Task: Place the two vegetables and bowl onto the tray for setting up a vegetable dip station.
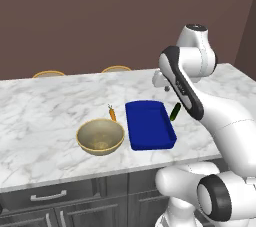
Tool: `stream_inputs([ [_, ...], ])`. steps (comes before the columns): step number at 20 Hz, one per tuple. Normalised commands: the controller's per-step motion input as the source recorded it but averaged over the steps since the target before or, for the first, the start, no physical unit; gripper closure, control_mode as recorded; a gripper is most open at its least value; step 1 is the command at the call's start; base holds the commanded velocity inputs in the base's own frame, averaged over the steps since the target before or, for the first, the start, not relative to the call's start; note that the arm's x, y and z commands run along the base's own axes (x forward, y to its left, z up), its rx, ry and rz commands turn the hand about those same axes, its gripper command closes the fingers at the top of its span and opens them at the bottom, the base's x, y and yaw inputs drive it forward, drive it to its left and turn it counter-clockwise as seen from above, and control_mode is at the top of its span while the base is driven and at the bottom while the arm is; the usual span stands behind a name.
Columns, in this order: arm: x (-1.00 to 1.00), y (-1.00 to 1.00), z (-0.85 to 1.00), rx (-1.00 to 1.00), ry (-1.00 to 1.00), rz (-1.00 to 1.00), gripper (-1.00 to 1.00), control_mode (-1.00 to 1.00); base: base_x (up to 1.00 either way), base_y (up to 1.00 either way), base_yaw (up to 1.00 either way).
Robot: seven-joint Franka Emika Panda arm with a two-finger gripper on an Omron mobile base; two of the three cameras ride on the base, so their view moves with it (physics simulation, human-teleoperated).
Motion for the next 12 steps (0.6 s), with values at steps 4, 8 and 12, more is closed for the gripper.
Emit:
stream_inputs([
  [4, 0.00, 0.00, 0.00, 0.00, 0.00, -0.02, -1.00, -1.00, 0.00, 0.00, 0.00],
  [8, 0.00, 0.15, -0.02, 0.00, -0.03, -0.06, -1.00, -1.00, 0.00, 0.00, 0.00],
  [12, -0.03, 0.16, -0.01, 0.00, -0.03, -0.05, -1.00, -1.00, 0.00, 0.00, 0.00],
])
